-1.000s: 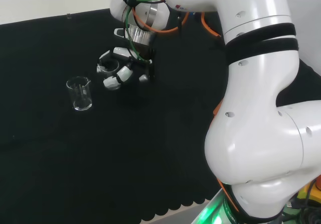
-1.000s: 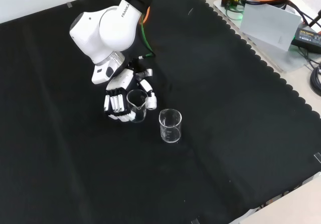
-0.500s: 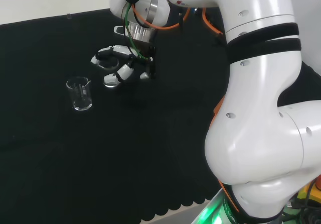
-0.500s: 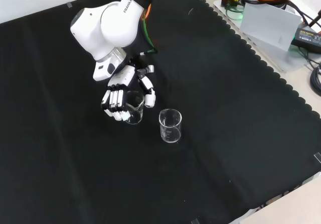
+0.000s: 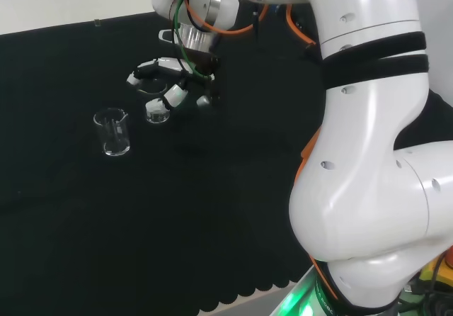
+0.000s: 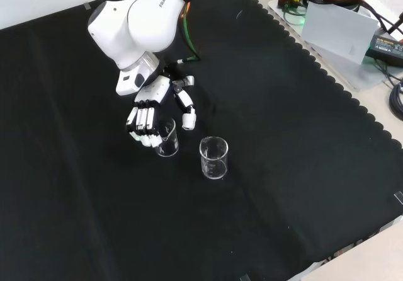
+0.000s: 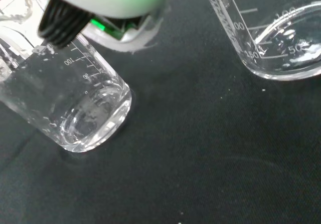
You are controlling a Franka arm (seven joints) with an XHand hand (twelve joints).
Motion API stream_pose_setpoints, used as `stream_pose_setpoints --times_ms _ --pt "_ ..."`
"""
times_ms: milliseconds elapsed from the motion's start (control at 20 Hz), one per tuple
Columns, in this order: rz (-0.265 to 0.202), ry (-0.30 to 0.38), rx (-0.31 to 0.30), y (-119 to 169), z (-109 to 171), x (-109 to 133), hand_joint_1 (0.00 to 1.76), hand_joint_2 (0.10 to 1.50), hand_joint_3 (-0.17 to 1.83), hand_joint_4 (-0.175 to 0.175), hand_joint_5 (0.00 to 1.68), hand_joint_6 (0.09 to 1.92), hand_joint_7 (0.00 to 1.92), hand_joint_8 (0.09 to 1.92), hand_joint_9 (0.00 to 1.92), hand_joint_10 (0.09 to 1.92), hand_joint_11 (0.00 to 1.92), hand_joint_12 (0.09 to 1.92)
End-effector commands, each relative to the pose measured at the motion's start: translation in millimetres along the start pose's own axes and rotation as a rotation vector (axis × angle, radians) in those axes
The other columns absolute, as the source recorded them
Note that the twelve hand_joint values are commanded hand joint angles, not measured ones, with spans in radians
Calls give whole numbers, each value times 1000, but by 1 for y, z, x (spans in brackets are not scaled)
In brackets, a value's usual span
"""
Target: Place the beaker back on the table.
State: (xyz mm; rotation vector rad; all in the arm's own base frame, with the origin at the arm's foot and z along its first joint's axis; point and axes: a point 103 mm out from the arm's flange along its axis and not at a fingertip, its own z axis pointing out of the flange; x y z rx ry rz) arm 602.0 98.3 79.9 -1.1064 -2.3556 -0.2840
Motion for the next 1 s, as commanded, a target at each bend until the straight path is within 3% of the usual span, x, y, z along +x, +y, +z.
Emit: stream_pose_setpoints --times_ms 50,450,1000 --pt "18 -33 -40 -9 -19 10 948 516 645 -73 394 358 315 658 339 722 0 1273" --pt "60 -82 -110 -38 -53 27 936 522 636 -76 401 313 304 657 321 726 0 1219" --pt "149 -131 -169 -107 -89 48 928 531 639 -78 402 300 309 659 324 728 0 1215"
